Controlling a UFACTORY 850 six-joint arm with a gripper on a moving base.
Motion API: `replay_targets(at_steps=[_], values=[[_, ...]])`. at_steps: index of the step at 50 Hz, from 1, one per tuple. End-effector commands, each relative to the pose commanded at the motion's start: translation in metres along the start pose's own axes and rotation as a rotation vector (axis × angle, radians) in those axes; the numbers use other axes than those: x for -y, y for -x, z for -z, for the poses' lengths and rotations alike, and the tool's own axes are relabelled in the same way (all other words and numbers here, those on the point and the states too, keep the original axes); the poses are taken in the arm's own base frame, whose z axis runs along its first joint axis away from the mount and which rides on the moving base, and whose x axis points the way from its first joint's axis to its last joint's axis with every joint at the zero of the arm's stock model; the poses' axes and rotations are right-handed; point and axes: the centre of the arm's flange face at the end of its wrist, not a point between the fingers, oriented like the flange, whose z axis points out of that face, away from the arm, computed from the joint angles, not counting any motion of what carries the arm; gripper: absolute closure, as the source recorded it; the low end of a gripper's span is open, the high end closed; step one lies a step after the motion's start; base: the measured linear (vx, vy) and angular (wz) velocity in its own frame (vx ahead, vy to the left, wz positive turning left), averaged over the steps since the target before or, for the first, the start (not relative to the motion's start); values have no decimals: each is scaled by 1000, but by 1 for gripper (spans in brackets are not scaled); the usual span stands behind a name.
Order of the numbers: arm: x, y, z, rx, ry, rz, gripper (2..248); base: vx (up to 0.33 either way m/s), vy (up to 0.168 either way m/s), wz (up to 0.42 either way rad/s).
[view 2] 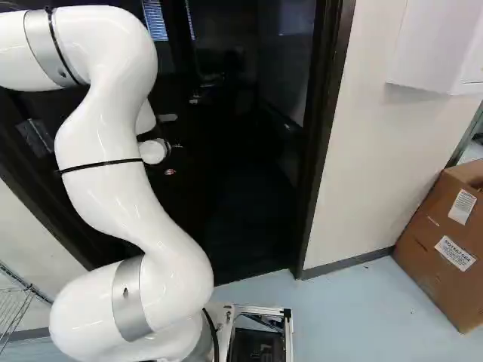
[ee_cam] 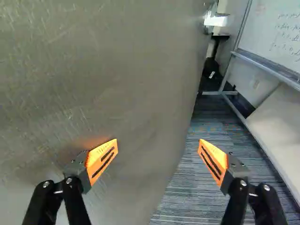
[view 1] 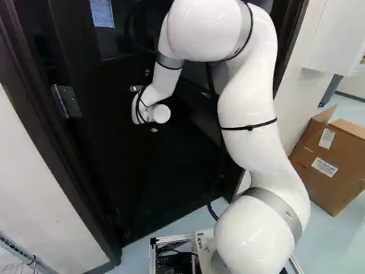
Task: Open the door and move inside
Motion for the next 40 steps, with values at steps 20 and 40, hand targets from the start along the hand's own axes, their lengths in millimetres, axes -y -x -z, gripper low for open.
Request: replay_targets(at_steps=[20, 40], values=[[24, -1, -12, -8, -50, 26, 3, 0, 0, 0], [46, -1, -18, -14, -108, 64, 3, 0, 0, 0]])
